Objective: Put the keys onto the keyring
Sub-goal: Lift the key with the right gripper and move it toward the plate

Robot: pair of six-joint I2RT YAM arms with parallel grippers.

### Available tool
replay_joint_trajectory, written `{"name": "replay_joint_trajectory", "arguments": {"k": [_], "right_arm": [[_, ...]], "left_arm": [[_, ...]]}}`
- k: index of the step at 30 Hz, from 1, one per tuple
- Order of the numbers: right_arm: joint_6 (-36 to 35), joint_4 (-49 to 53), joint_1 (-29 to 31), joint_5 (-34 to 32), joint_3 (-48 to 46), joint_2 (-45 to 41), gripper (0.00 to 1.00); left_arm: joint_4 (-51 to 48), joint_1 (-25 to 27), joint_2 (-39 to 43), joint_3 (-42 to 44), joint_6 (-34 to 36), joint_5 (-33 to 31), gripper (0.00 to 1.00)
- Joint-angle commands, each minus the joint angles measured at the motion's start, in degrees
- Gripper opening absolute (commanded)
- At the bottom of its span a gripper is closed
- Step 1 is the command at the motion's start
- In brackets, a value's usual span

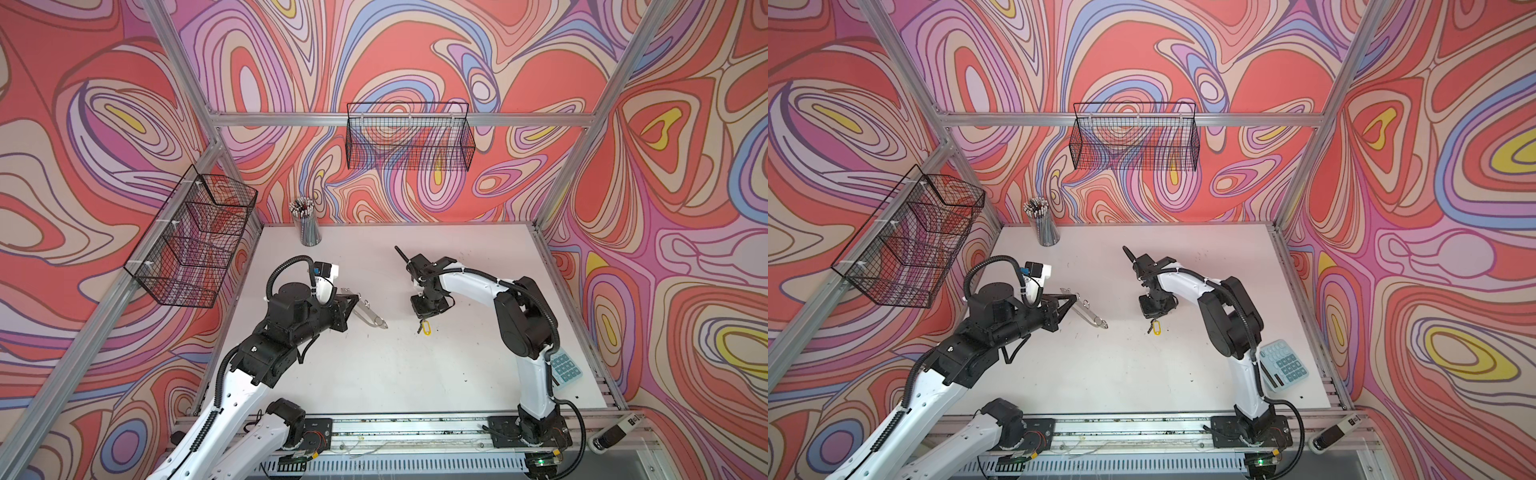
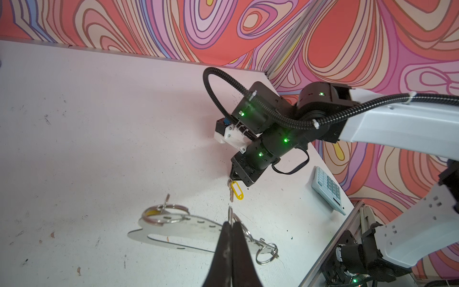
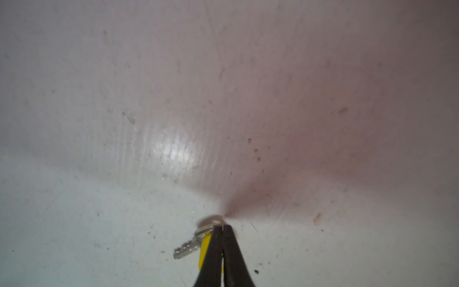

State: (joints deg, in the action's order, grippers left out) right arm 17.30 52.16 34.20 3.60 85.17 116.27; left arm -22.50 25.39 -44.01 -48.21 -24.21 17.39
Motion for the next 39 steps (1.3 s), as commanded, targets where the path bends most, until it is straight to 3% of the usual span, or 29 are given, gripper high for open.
{"name": "replay_joint_trajectory", "arguments": {"k": [1,8,17,24,29,34,39], "right_arm": [[3.9,-12.3,0.0,-3.3,-6.2,-5.5,0.00],[6.9,-27.1,1.3,-8.3,-16.9,-10.7,0.00],[9.0,-43.2,4.0,-17.9,-25.2,-10.4,0.00],[9.5,-63.8,8.3,-28.1,-35.3,-10.5,0.00],[11.1,-73.9,9.5,-31.2,-39.8,-8.5,0.00],[11.6,-75.1,9.6,-29.6,-40.1,-8.2,0.00],[11.3,-66.2,9.6,-27.9,-37.2,-13.5,0.18]], "left_arm": [[2.1,-0.5,-0.1,-0.7,0.1,-0.7,0.00],[2.0,-0.5,-1.1,-0.6,0.2,-1.2,0.00],[2.4,-0.5,-1.6,-0.3,0.2,-1.6,0.00],[2.3,-0.5,-1.3,-0.3,0.2,-2.1,0.00],[2.2,-0.5,-1.4,-0.4,0.1,-1.8,0.00],[2.0,-0.5,-1.4,-0.5,0.5,-1.7,0.00],[1.1,-0.2,-2.1,-1.7,1.7,-0.9,0.00]]}}
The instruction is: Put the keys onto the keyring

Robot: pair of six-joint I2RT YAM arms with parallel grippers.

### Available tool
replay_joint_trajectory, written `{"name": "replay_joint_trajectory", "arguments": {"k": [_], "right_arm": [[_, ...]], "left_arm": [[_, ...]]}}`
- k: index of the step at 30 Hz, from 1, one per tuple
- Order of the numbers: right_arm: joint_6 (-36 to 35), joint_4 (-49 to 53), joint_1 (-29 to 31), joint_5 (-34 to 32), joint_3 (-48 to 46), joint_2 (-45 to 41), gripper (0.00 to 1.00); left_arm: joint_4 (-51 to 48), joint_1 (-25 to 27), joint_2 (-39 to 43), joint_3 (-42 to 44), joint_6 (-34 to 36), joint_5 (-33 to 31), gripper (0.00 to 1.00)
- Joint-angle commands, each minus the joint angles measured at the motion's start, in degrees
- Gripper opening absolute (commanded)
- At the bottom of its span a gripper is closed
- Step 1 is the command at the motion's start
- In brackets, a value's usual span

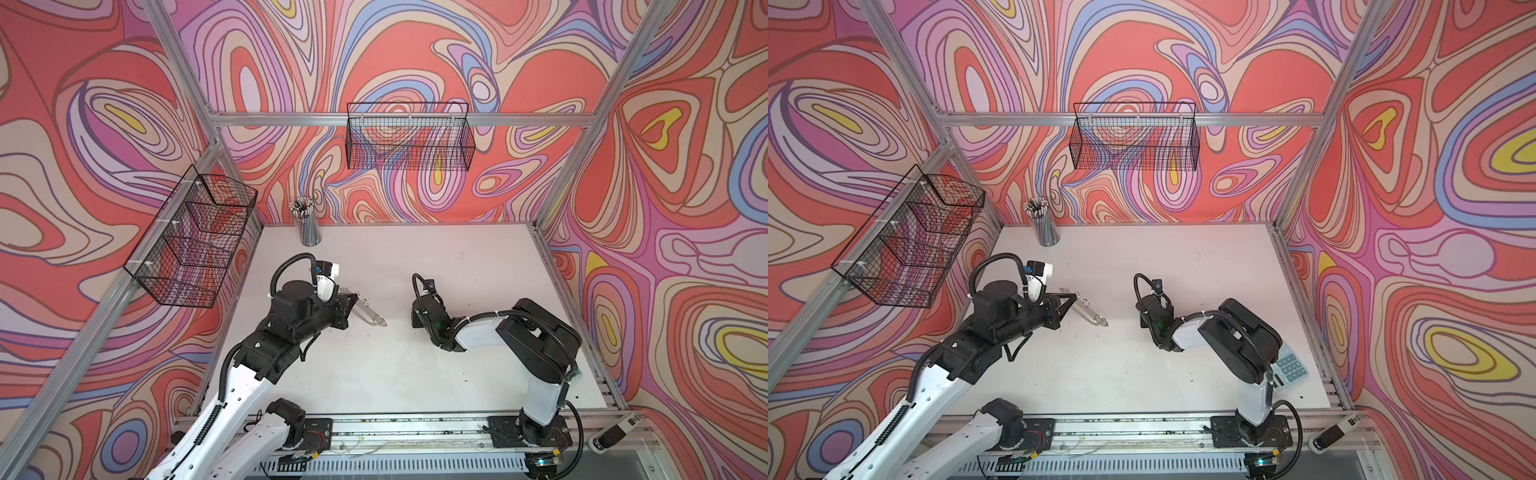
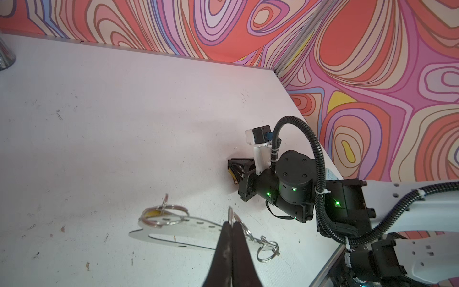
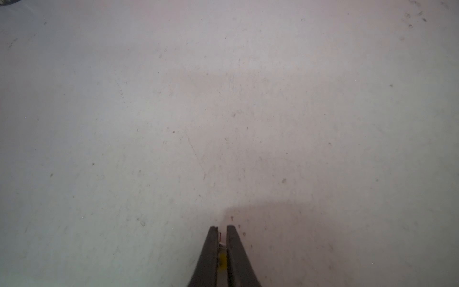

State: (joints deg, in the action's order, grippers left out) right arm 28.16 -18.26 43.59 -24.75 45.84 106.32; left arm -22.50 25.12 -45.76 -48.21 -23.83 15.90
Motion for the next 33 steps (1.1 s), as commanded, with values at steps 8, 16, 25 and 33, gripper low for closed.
{"name": "replay_joint_trajectory", "arguments": {"k": [8,16,25,33], "right_arm": [[-2.5,33.4,-3.5,10.9,17.4,-4.6,0.29],[-8.7,63.9,-8.9,25.0,40.3,5.0,0.26],[-13.7,83.4,-11.2,26.9,59.4,18.9,0.22],[-14.3,88.1,-11.5,29.2,65.1,24.7,0.19]], "left_arm": [[-4.4,0.3,-0.4,-4.0,4.2,2.0,0.00],[-3.1,0.3,0.7,-2.5,5.0,2.9,0.00],[-3.4,0.3,2.4,-1.8,5.3,3.3,0.00],[-3.3,0.3,3.5,-1.5,4.9,4.2,0.00]]}}
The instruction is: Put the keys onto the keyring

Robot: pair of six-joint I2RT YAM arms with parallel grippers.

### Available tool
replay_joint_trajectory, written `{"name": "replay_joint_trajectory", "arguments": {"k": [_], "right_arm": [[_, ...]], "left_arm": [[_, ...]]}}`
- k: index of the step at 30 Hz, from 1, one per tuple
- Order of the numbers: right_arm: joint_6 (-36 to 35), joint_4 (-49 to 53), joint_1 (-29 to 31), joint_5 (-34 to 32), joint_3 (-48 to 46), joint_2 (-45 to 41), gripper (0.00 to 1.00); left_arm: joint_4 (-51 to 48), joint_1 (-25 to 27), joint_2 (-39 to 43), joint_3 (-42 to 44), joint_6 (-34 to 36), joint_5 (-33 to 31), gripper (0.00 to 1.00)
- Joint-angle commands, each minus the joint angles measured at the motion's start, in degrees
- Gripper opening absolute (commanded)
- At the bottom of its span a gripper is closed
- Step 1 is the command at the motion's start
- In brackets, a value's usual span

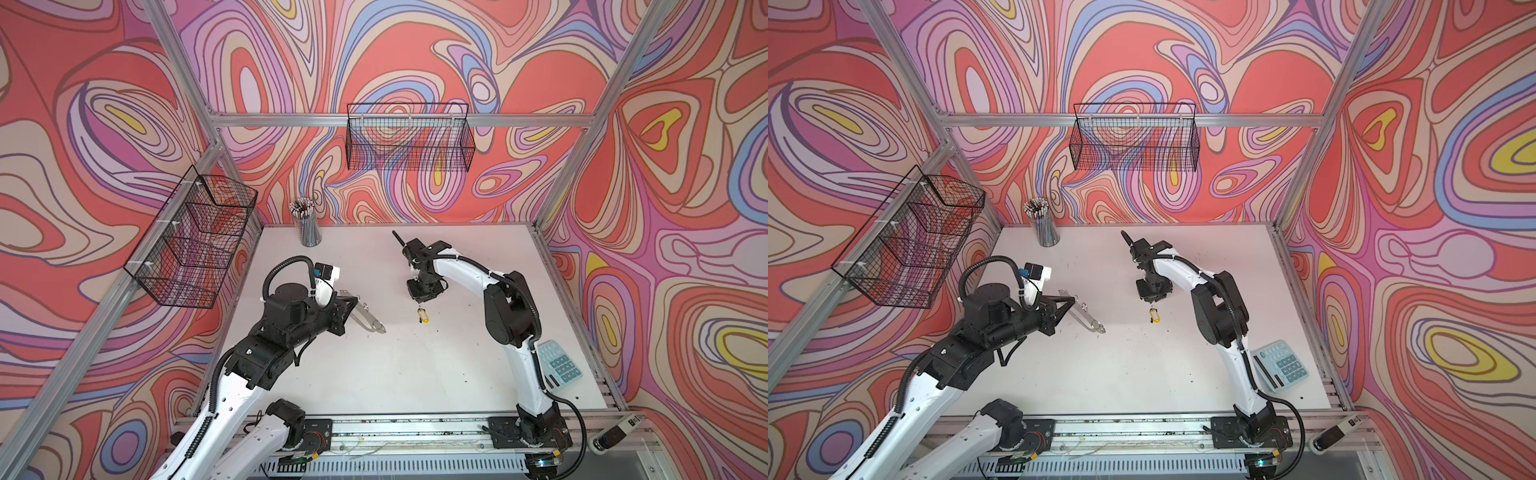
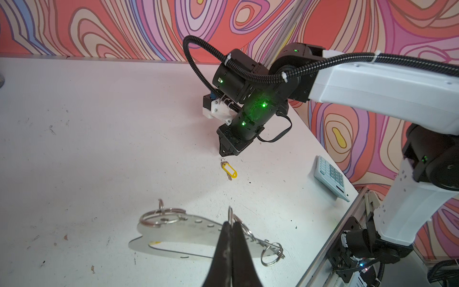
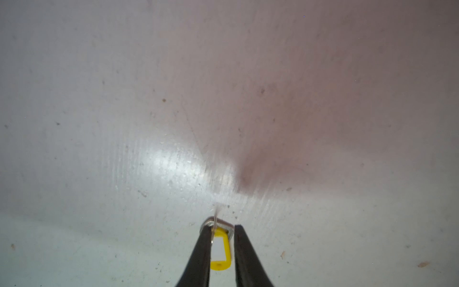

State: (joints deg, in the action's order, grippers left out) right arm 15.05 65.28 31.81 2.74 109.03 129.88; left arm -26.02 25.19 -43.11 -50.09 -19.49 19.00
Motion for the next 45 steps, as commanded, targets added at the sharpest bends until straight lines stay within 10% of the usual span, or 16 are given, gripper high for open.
{"name": "replay_joint_trajectory", "arguments": {"k": [1,33,45], "right_arm": [[-1.2,4.7,0.2,2.1,2.0,1.4,0.19],[-0.9,4.5,0.1,2.5,3.8,3.7,0.00],[5.0,-21.0,0.1,-1.4,-21.7,-15.8,0.00]], "left_arm": [[0.3,0.2,1.0,0.4,0.6,1.1,0.00],[0.4,-0.7,2.0,0.8,0.6,0.9,0.00],[0.6,-0.9,1.9,1.4,0.3,0.2,0.00]]}}
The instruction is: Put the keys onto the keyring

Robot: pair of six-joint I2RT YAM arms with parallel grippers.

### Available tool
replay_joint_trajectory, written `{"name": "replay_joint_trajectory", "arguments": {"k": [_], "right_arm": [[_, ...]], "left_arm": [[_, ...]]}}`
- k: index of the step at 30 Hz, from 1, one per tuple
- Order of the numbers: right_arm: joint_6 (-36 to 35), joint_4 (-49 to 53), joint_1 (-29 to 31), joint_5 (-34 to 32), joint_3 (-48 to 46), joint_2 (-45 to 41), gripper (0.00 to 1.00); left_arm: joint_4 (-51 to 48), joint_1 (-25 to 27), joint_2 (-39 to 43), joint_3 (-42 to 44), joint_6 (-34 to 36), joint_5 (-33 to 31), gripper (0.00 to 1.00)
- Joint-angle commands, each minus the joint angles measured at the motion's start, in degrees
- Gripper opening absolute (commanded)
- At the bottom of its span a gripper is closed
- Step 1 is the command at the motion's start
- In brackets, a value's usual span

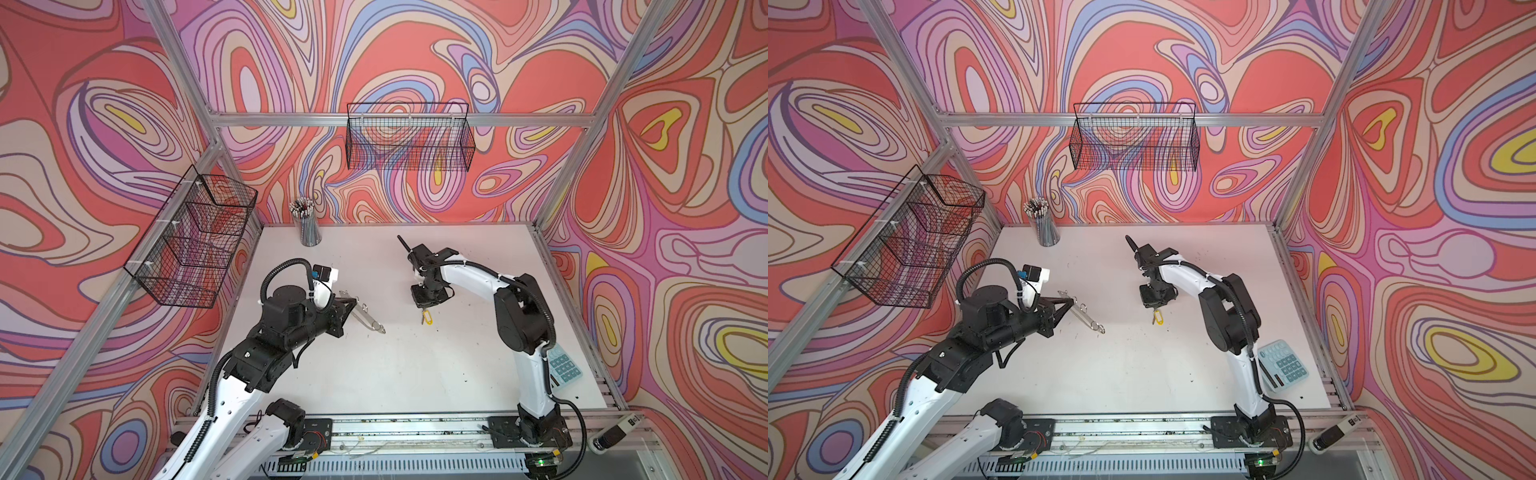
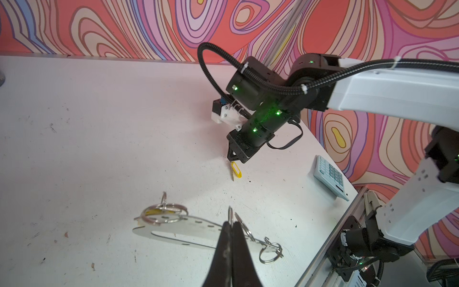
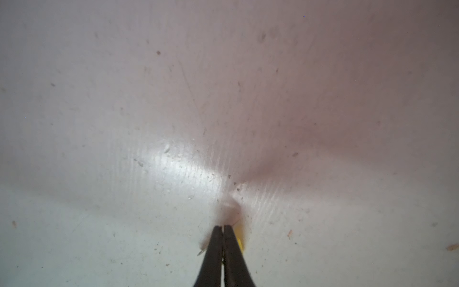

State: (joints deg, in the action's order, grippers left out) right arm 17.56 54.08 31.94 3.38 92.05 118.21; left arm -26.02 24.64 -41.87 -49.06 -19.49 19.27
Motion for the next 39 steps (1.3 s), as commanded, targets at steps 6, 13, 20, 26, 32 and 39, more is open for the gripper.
{"name": "replay_joint_trajectory", "arguments": {"k": [6,13,20,26,32,39], "right_arm": [[5.7,-26.5,0.2,-4.5,-17.1,-10.2,0.00],[7.4,-37.4,1.0,-6.3,-22.0,-8.1,0.00],[8.6,-46.9,1.8,-10.3,-26.3,-8.2,0.00],[9.3,-54.6,4.1,-15.2,-29.1,-5.6,0.00],[9.2,-66.3,6.7,-20.6,-33.9,-4.4,0.00],[7.8,-80.6,10.8,-29.9,-38.8,-1.1,0.00]], "left_arm": [[0.9,-0.4,0.1,0.6,0.4,-0.7,0.00],[0.7,-0.4,-0.6,0.7,0.3,-1.2,0.00],[0.6,-0.4,-0.8,0.7,0.7,-2.1,0.00],[0.7,-0.7,-1.2,0.7,0.7,-2.0,0.00],[0.6,-1.0,-1.1,0.8,0.7,-2.3,0.00],[1.0,-2.0,-1.1,0.8,0.6,-1.8,0.00]]}}
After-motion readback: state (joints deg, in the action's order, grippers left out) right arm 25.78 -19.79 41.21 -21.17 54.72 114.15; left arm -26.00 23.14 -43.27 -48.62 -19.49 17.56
